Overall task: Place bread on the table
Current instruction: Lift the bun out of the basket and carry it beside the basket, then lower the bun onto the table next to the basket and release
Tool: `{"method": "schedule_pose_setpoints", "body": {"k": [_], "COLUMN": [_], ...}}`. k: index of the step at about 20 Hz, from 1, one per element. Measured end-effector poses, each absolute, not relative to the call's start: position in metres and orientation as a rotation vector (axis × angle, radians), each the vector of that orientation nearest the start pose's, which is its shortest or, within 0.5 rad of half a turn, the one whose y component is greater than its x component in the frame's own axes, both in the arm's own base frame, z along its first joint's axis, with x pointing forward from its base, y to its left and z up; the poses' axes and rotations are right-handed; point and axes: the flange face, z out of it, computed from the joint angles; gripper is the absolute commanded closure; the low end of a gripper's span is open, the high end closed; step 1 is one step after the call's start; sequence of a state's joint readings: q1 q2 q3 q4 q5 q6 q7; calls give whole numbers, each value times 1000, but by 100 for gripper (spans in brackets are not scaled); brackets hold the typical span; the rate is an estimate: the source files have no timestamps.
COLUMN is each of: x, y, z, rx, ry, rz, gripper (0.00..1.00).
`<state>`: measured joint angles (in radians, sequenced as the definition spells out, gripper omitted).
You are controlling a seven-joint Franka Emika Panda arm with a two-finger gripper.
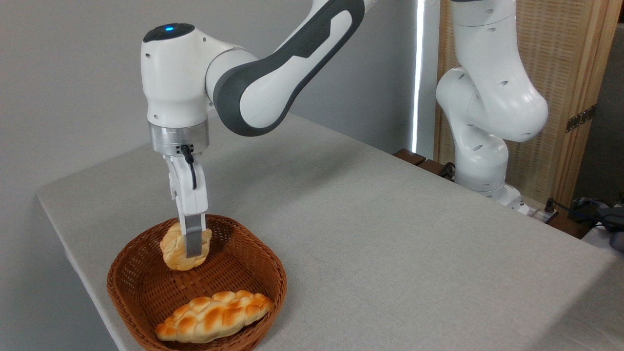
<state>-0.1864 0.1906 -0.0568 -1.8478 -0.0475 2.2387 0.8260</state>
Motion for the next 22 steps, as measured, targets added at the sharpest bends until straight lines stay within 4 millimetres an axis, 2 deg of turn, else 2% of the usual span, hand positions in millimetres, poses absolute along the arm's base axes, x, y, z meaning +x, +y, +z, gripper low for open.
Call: {"method": "schedule_pose_setpoints", "body": {"k": [3,6,9,12,14,16,18,22], "x": [609,601,577,545,522,499,483,473], "y": [-139,-114,-92,-79,-72,-72,-84,-112], "z": [467,501,526,537,532,518,502,467], "rx": [-2731,-2794,-2863,-2906,-2926,-2927,-2914,-2861], "ry": [1501,1427,1439,1481,1488,1527,1577,1638], "rz": [-398,-445,-334,-180,-124,-76,-34,-69], "gripper": [57,54,54,51,48,45,35,35]}}
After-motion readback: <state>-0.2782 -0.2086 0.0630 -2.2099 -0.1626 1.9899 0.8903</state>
